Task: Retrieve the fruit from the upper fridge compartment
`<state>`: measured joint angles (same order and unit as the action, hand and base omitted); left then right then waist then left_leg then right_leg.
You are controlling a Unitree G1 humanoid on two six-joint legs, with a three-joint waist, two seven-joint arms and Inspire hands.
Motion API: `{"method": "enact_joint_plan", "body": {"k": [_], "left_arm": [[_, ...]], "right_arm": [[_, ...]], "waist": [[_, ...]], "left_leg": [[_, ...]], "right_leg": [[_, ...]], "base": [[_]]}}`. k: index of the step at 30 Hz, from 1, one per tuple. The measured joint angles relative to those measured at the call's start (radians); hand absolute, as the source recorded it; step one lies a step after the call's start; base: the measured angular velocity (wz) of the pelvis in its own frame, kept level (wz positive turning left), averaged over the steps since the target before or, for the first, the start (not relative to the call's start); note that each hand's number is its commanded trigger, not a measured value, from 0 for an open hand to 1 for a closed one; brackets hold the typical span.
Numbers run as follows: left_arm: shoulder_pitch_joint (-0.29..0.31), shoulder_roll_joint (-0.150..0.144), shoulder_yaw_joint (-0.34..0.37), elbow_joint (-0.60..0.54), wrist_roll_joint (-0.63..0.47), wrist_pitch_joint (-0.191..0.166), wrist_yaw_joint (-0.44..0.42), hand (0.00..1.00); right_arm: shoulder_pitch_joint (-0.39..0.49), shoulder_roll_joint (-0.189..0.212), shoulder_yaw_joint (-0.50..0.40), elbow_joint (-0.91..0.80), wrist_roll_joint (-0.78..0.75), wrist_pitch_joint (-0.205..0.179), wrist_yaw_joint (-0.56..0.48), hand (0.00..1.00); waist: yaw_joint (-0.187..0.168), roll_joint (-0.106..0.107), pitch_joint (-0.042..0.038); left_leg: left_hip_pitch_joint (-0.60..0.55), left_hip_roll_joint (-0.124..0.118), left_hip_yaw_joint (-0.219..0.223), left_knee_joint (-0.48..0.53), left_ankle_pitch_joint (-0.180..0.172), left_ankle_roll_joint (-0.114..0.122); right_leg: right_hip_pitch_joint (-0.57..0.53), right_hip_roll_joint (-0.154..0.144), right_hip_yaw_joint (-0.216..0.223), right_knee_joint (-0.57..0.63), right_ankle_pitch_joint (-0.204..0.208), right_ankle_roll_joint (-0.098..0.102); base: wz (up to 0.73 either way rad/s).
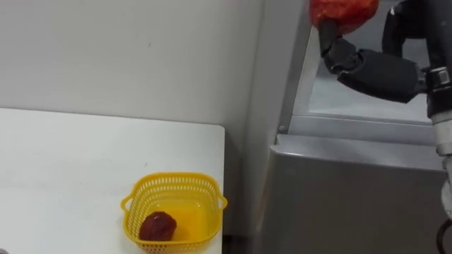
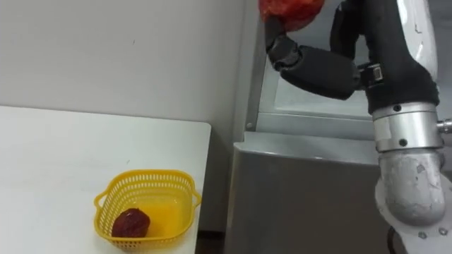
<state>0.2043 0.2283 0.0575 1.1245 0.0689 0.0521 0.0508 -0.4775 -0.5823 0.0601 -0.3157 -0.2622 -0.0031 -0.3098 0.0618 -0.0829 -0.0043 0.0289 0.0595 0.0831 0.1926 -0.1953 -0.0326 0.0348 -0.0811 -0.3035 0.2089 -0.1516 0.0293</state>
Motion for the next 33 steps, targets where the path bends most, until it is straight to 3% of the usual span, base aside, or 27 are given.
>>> {"method": "enact_joint_plan", "body": {"k": [5, 9, 13, 16, 18, 23, 28, 33], "left_arm": [[-0.009, 0.001, -0.039, 0.011, 0.001, -0.006, -0.02, 0.0], [-0.032, 0.005, -0.041, 0.036, 0.003, -0.009, -0.023, 0.0], [-0.037, 0.005, -0.04, 0.04, 0.012, -0.01, -0.025, 0.0], [-0.038, 0.008, -0.04, 0.044, 0.011, -0.013, -0.044, 0.0], [-0.037, 0.014, -0.04, 0.044, 0.011, -0.015, -0.064, 0.0], [-0.042, 0.024, -0.04, 0.042, 0.012, -0.015, -0.067, 0.0], [-0.064, 0.033, -0.04, 0.035, 0.038, -0.008, -0.08, 0.0], [-0.073, 0.03, -0.042, 0.038, 0.058, 0.006, -0.083, 0.0]], "right_arm": [[0.009, 0.048, 0.044, -0.048, -0.063, -0.021, 0.03, 1.0], [0.014, 0.083, 0.064, -0.049, -0.114, -0.033, 0.046, 1.0], [0.03, 0.084, 0.095, -0.045, -0.184, -0.059, 0.075, 1.0], [0.033, 0.084, 0.148, -0.027, -0.216, -0.063, 0.107, 1.0], [0.033, 0.084, 0.17, -0.018, -0.22, -0.065, 0.139, 1.0], [0.028, 0.085, 0.205, 0.029, -0.247, -0.07, 0.163, 1.0], [0.024, 0.092, 0.25, 0.148, -0.294, -0.06, 0.192, 1.0], [0.025, 0.117, 0.291, 0.306, -0.356, -0.001, 0.238, 1.0]], "waist": [[0.008, -0.015, 0.0111], [0.03, -0.028, 0.0069], [0.061, -0.027, 0.0078], [0.076, -0.024, 0.0135], [0.083, -0.03, 0.0178], [0.107, -0.061, 0.0152], [0.147, -0.073, 0.0152], [0.177, -0.07, 0.018]], "left_leg": [[0.001, 0.0, 0.001, 0.001, 0.0, 0.0], [0.0, 0.0, -0.001, 0.004, -0.001, 0.0], [0.003, 0.0, -0.003, 0.01, 0.0, 0.0], [0.014, 0.0, -0.005, 0.001, -0.001, 0.0], [0.012, 0.0, -0.006, 0.001, -0.001, 0.0], [0.004, 0.0, -0.012, 0.003, -0.001, 0.0], [-0.003, -0.002, -0.024, 0.012, -0.003, 0.0], [-0.026, -0.004, -0.04, 0.022, -0.003, 0.0]], "right_leg": [[-0.002, 0.0, 0.004, 0.003, 0.0, 0.0], [0.001, 0.0, 0.002, 0.003, 0.0, 0.0], [0.007, 0.001, 0.001, -0.003, 0.0, 0.0], [0.02, 0.002, 0.0, -0.005, 0.0, 0.0], [0.018, 0.002, -0.001, -0.004, 0.0, 0.0], [0.014, 0.001, -0.008, -0.004, 0.0, 0.0], [0.016, -0.001, -0.02, -0.004, 0.0, 0.0], [0.006, -0.002, -0.03, -0.005, 0.0, 0.0]], "base": [[0.0], [0.02], [0.01], [0.01], [0.0], [0.03], [0.07], [0.08]]}}
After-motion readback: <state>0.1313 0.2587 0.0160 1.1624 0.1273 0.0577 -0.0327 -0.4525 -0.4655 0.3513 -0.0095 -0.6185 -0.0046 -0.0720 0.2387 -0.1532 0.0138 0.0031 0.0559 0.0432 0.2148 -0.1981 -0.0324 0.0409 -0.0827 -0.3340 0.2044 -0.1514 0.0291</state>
